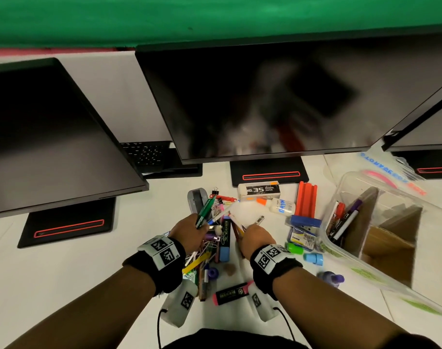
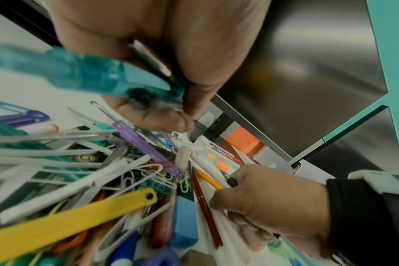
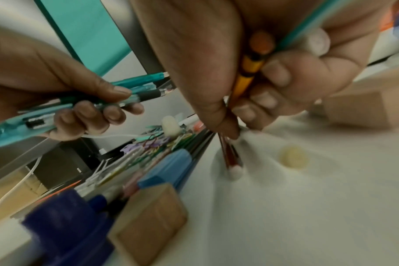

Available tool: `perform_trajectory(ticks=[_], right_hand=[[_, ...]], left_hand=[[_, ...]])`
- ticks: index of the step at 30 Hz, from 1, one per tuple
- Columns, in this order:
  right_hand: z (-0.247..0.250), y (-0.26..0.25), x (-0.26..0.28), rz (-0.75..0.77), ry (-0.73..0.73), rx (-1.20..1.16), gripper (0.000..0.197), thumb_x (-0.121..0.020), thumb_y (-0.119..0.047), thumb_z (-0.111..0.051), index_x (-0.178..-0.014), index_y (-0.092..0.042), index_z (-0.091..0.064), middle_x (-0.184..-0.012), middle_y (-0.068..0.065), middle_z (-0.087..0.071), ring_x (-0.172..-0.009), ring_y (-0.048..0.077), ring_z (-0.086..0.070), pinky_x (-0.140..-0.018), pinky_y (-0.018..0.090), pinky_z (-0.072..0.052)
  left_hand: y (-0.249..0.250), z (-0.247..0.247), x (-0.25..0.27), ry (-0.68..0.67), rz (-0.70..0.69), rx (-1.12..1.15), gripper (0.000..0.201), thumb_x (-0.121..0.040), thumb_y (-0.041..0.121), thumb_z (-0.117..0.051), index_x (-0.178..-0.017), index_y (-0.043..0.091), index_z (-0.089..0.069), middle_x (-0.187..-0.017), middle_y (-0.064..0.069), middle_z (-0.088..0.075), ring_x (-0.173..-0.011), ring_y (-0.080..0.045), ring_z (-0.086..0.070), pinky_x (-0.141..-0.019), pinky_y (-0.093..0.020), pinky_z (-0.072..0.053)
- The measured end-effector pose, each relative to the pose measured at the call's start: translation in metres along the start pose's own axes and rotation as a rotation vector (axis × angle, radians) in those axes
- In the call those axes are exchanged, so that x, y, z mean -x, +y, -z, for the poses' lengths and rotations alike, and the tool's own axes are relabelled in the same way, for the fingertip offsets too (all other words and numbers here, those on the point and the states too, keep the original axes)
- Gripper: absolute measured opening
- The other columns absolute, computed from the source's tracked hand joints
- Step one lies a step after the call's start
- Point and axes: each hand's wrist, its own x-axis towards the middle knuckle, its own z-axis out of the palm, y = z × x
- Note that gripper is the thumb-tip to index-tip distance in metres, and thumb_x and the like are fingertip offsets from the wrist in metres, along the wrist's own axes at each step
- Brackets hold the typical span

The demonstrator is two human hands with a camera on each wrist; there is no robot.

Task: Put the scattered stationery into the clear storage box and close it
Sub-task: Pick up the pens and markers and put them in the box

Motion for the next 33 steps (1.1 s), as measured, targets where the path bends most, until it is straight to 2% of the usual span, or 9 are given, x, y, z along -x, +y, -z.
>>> perform_trajectory(ticks=[7,11,14,19,22,25,28,31,33], right_hand=[[0.043,0.008,0.033,0.027,0.068,-0.211,0.035,-0.098,-0.022,-0.036,-0.117,0.004,-0.050,-0.117,0.020,-0.059,-0.108,0.033,-0.058,-0.089,0.034,-0.047],[0.085,0.030,0.058,0.026,0.134,-0.689,0.018,-0.098,-0.015,-0.035,-0.096,0.000,-0.044,-0.071,0.007,-0.053,-0.053,0.014,-0.056,-0.044,0.008,-0.042],[0.115,0.055,0.075,-0.020,0.152,-1.120,0.014,-0.098,-0.008,-0.033,-0.089,-0.006,-0.043,-0.065,0.012,-0.054,-0.050,0.023,-0.055,-0.040,0.022,-0.047],[0.140,0.118,0.076,-0.182,0.409,-1.224,0.017,-0.095,-0.006,-0.039,-0.080,-0.002,-0.048,-0.060,0.012,-0.052,-0.046,0.024,-0.051,-0.044,0.032,-0.048],[0.138,0.140,0.064,-0.262,0.374,-1.190,0.021,-0.091,-0.002,-0.044,-0.072,0.000,-0.051,-0.061,0.015,-0.053,-0.046,0.027,-0.055,-0.044,0.034,-0.053],[0.137,0.145,0.051,-0.232,0.364,-0.988,0.016,-0.087,-0.011,-0.054,-0.083,0.002,-0.063,-0.078,0.018,-0.065,-0.083,0.039,-0.067,-0.082,0.051,-0.054],[0.144,0.149,0.050,-0.214,0.397,-0.793,0.037,-0.089,-0.018,-0.056,-0.119,0.003,-0.055,-0.112,0.022,-0.060,-0.117,0.036,-0.054,-0.093,0.033,-0.041],[0.145,0.166,0.059,-0.125,0.401,-0.707,0.031,-0.088,-0.014,-0.055,-0.115,0.001,-0.054,-0.093,0.015,-0.062,-0.105,0.033,-0.057,-0.081,0.026,-0.036],[0.143,0.181,0.070,-0.065,0.458,-0.706,0.035,-0.087,-0.011,-0.056,-0.121,-0.002,-0.056,-0.108,0.014,-0.065,-0.106,0.030,-0.059,-0.087,0.028,-0.042]], left_hand=[[0.030,-0.011,0.006,-0.036,-0.036,0.068,0.009,-0.097,0.018,-0.046,-0.088,0.016,-0.049,-0.066,-0.005,-0.056,-0.054,-0.015,-0.051,-0.049,-0.023,-0.046],[0.059,-0.031,0.010,-0.055,-0.108,0.021,0.015,-0.096,0.017,-0.048,-0.081,0.016,-0.047,-0.064,-0.005,-0.053,-0.052,-0.017,-0.049,-0.051,-0.026,-0.045],[0.083,-0.049,0.017,-0.100,-0.143,0.103,0.005,-0.095,0.010,-0.048,-0.092,0.013,-0.051,-0.067,-0.005,-0.052,-0.053,-0.014,-0.048,-0.047,-0.022,-0.044],[0.119,-0.071,0.030,-0.156,-0.207,0.104,0.019,-0.093,0.006,-0.048,-0.110,0.009,-0.054,-0.073,-0.004,-0.057,-0.059,-0.014,-0.052,-0.054,-0.021,-0.048],[0.137,-0.081,0.037,-0.174,-0.257,0.068,0.021,-0.094,0.008,-0.046,-0.113,0.013,-0.052,-0.079,-0.003,-0.059,-0.060,-0.012,-0.054,-0.047,-0.014,-0.046],[0.154,-0.091,0.042,-0.178,-0.305,0.049,0.018,-0.094,0.009,-0.046,-0.110,0.014,-0.051,-0.079,-0.002,-0.059,-0.062,-0.011,-0.056,-0.048,-0.013,-0.049],[0.166,-0.102,0.043,-0.168,-0.318,0.045,0.020,-0.093,0.009,-0.047,-0.112,0.009,-0.054,-0.078,-0.003,-0.061,-0.061,-0.011,-0.057,-0.050,-0.013,-0.050],[0.174,-0.115,0.042,-0.162,-0.333,0.055,0.014,-0.094,0.009,-0.047,-0.106,0.011,-0.054,-0.076,-0.003,-0.061,-0.061,-0.011,-0.058,-0.052,-0.015,-0.051],[0.177,-0.123,0.041,-0.174,-0.329,0.054,0.008,-0.094,0.009,-0.048,-0.093,0.014,-0.054,-0.074,-0.003,-0.061,-0.061,-0.012,-0.059,-0.057,-0.018,-0.052]])
